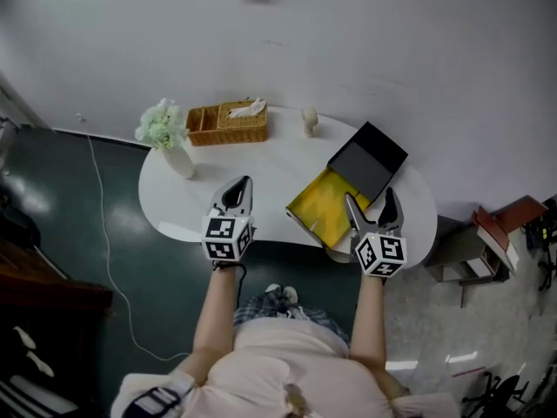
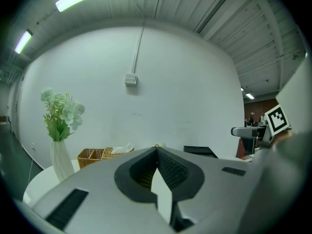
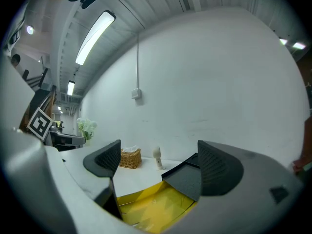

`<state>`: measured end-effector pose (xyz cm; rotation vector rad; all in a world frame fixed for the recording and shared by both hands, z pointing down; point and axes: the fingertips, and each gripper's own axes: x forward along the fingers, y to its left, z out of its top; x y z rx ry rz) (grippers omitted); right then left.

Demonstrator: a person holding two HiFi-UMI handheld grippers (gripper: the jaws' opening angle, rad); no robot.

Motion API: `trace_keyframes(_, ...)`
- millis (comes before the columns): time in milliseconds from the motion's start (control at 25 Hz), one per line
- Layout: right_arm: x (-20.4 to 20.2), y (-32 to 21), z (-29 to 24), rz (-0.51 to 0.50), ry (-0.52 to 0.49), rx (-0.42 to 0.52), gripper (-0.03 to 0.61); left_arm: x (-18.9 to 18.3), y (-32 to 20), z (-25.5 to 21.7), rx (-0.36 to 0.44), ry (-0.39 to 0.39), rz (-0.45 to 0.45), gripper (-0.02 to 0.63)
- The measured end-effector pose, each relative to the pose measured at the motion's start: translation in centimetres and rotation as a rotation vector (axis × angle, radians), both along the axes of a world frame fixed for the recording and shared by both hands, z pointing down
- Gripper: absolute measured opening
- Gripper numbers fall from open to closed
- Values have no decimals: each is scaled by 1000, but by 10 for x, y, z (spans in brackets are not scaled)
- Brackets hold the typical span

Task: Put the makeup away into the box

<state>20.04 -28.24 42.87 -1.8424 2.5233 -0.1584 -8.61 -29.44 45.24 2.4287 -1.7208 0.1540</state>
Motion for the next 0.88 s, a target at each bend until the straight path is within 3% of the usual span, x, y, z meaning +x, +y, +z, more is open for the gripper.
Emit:
trace_keyframes(400,-58,-33,4,-120,6,-15,485,-44,-5,13,-25,-4,-90,26)
trace_keyframes(880,-219,-42,30,-448,37,-83,483,-135,44,57,-132,22,-300,26)
